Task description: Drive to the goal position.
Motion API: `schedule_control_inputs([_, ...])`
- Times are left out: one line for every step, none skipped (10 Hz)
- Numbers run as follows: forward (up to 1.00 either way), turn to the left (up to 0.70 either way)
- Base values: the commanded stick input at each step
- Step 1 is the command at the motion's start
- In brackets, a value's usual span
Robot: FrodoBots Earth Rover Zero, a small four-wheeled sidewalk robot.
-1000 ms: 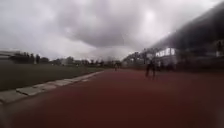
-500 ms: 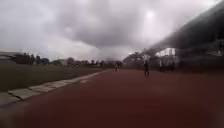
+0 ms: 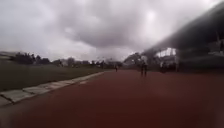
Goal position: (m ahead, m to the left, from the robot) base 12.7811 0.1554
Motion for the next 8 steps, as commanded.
schedule_control_inputs([0.50,-0.48])
schedule_control_inputs([0.50,-0.48])
schedule_control_inputs([0.50,-0.48])
schedule_control_inputs([0.50,-0.48])
schedule_control_inputs([0.50,-0.48])
schedule_control_inputs([0.50,-0.48])
schedule_control_inputs([0.50,-0.48])
schedule_control_inputs([0.50,-0.35])
